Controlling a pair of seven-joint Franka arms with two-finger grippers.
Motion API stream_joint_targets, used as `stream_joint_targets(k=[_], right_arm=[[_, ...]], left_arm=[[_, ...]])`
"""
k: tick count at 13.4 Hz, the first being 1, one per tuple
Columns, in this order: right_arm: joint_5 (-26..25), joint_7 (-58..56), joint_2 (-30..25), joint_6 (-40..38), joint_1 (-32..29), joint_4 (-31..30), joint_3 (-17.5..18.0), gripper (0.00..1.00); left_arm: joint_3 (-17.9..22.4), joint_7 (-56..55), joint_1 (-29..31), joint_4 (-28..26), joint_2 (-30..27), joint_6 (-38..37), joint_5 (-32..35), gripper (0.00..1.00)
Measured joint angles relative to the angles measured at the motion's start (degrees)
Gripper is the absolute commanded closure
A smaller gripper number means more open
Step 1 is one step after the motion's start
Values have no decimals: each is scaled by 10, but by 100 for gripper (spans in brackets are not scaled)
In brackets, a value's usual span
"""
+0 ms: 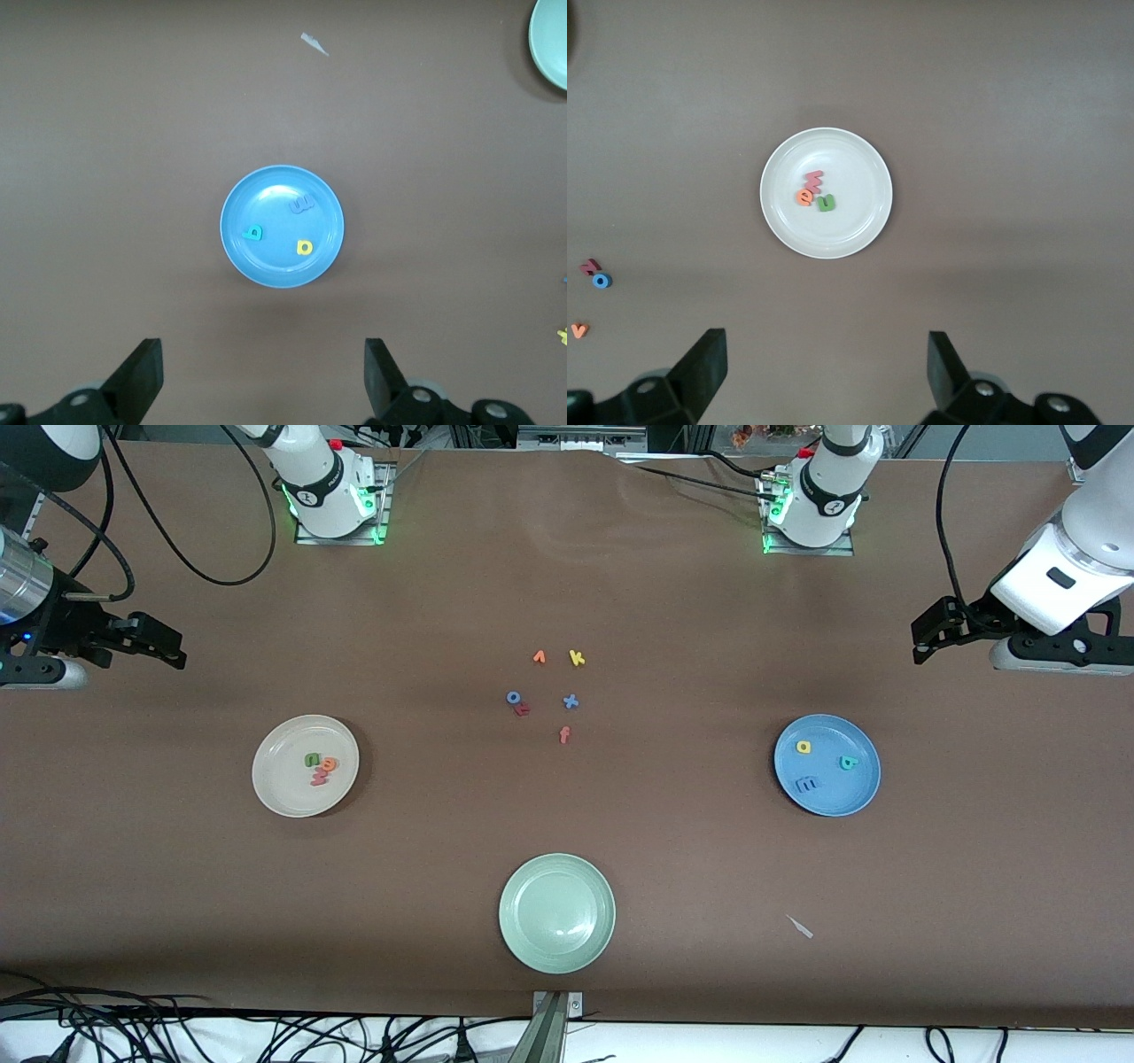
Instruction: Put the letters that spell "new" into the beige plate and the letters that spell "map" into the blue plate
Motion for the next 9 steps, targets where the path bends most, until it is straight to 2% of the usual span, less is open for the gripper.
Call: stream_joint_targets(k=[4, 9], right_arm=[[0, 0, 0, 0, 0, 0, 0, 0], [0, 0, 0, 0, 0, 0, 0, 0]], left_arm=[[0, 0, -1, 29, 14, -34, 0, 0], [0, 0, -1, 32, 17, -36, 0, 0]])
